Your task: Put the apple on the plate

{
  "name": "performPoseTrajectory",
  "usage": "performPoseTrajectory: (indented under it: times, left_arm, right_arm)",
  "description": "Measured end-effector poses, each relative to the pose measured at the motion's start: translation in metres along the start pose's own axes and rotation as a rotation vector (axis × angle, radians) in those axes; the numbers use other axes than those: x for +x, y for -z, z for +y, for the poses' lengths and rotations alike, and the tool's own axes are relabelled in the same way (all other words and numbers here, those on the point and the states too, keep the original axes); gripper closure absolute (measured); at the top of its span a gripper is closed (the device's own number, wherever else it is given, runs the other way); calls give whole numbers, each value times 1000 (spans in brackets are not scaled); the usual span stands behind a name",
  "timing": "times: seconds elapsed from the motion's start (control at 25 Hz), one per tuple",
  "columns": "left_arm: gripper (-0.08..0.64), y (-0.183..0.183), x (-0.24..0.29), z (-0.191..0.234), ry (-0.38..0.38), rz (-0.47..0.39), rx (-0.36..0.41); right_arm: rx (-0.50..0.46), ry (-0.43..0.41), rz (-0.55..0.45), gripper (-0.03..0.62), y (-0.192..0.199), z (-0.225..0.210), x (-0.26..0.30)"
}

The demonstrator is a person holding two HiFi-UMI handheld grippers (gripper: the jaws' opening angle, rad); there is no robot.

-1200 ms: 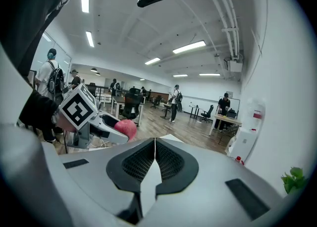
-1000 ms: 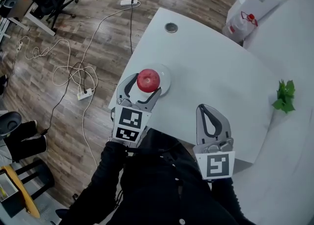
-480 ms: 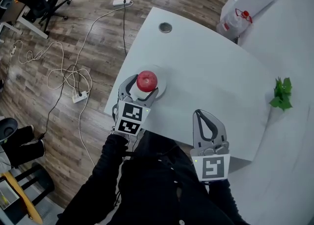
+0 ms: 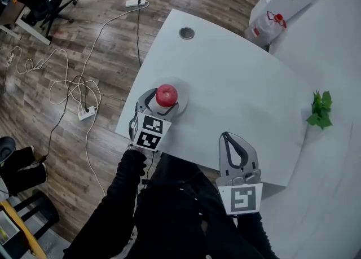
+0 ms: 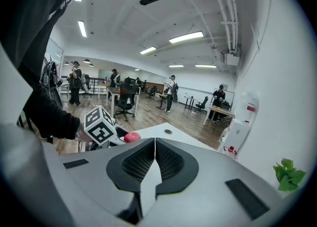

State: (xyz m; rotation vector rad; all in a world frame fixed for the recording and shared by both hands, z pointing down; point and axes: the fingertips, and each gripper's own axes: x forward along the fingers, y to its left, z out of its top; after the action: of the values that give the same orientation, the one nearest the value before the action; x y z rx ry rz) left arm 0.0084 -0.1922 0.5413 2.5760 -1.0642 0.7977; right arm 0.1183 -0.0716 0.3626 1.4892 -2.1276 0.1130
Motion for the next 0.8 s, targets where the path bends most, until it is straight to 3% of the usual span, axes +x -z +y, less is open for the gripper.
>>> performPoseTrajectory:
  times: [0.56, 0.8]
  left_arm:
    - [206, 13, 24, 1, 24, 71, 53]
    - [206, 20, 23, 3, 27, 62, 24]
  right_arm:
    - [3, -16, 28, 551, 1, 1, 3]
    - [2, -19, 22, 551, -1, 0, 8]
